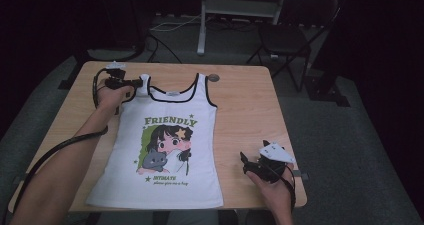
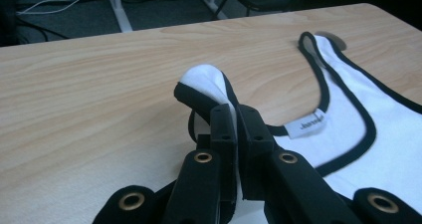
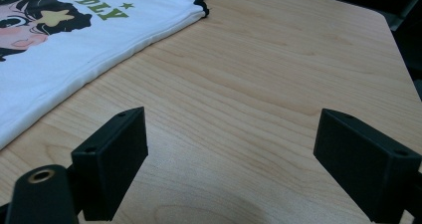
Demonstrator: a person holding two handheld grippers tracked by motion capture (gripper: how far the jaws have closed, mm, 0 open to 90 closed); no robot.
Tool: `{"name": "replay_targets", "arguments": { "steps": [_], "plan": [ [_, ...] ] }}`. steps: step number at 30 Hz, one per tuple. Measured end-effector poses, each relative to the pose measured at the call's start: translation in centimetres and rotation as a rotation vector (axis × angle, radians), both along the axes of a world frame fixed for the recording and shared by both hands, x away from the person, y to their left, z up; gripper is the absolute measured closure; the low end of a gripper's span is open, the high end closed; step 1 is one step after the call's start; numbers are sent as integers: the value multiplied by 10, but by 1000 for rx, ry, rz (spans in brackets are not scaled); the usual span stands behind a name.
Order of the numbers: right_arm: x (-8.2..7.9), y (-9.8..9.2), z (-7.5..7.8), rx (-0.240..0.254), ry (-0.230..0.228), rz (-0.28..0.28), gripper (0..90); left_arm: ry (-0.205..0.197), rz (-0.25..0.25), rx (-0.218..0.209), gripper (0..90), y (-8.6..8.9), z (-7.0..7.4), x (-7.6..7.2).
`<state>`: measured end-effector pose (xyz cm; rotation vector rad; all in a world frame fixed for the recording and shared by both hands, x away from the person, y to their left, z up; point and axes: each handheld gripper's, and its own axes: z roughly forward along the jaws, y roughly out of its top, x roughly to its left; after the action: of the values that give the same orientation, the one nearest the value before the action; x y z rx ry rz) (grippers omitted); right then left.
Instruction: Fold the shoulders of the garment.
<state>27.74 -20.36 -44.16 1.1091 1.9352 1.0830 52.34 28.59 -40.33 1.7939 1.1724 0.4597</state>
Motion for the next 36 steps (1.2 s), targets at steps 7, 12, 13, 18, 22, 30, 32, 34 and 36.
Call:
{"name": "replay_targets", "arguments": {
  "steps": [7,12,13,18,22,30,32,34,36],
  "plan": [
    [0,-1,0,9,3,-5,132,-13,-14,-18,871,-5,0,-10],
    [0,0,0,7,1,-1,133,-32,-27,-21,871,-6,1,-20],
    [0,0,0,5,1,-1,132,-34,-28,-19,871,-6,1,-22],
    [0,0,0,-1,0,0,133,-42,-35,-20,870,-5,0,-32],
    [0,1,0,-5,1,1,133,-53,-45,-14,870,-6,1,-41],
    [0,1,0,-9,-2,6,133,-65,-66,-2,869,-10,-3,-57],
    [0,1,0,-11,-2,7,133,-71,-72,-2,869,-11,-4,-61],
    [0,1,0,-13,-1,7,133,-73,-78,2,868,-12,-4,-64],
    [0,2,0,-12,1,6,133,-73,-85,8,868,-12,-5,-66]
  ]
}}
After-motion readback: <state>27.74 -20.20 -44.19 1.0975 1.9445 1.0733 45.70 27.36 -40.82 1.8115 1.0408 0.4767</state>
